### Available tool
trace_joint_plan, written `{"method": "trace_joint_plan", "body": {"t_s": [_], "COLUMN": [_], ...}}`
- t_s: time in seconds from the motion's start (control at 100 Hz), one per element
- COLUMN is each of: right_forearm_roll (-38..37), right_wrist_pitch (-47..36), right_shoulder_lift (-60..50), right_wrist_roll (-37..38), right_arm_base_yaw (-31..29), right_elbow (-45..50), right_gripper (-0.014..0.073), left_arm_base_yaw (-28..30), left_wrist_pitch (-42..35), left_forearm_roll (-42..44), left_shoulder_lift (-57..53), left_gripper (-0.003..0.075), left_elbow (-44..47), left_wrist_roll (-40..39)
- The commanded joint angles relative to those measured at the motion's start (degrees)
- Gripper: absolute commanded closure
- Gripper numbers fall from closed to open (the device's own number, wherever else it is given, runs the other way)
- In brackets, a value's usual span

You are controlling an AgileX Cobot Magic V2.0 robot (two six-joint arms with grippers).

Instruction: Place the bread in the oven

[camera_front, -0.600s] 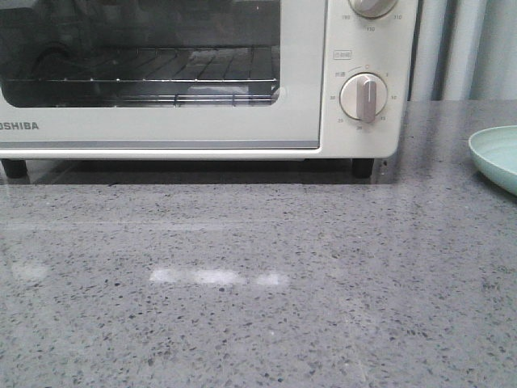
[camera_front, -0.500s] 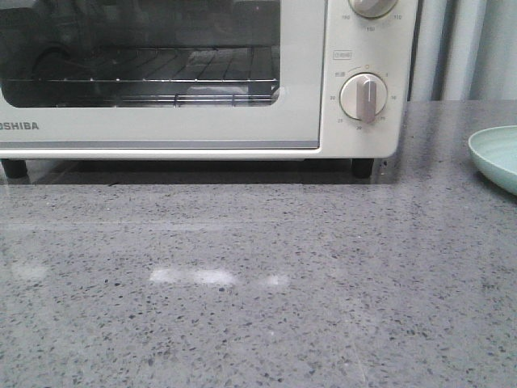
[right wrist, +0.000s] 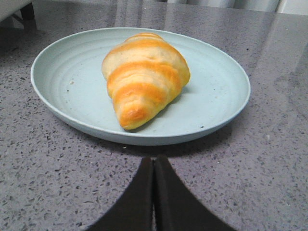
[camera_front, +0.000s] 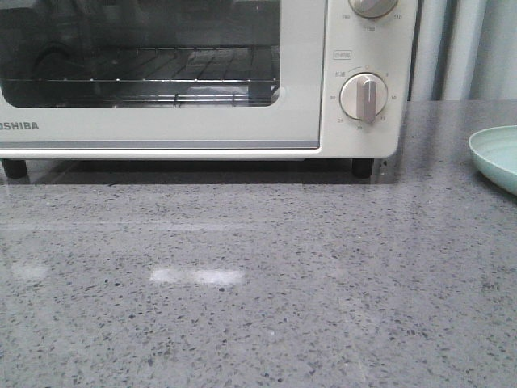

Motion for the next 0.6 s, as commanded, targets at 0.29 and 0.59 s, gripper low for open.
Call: {"method": "trace_joint_plan", "body": {"t_s": [0.29, 0.59], "right_forearm_roll": [0.66, 1.00], "right_wrist_pitch": [-1.84, -7.44], "right_shoulder_lift": [-1.23, -1.23], "right_wrist_roll": [-0.61, -0.61], "right_arm_base_yaw": [-0.23, -0.23], "right_elbow": [0.73, 0.63], "right_gripper": [0.0664, 0.0663], "left_arm_base_yaw": [-0.05, -0.05], "left_wrist_pitch": [-3.72, -12.47], "left_forearm_roll": [7.30, 10.41], "left_shoulder_lift": [-1.70, -1.70], "left_gripper": [0.0741, 0.0741], "left_elbow": [1.48, 1.48], "left_wrist_roll": [0.60, 0.94]}}
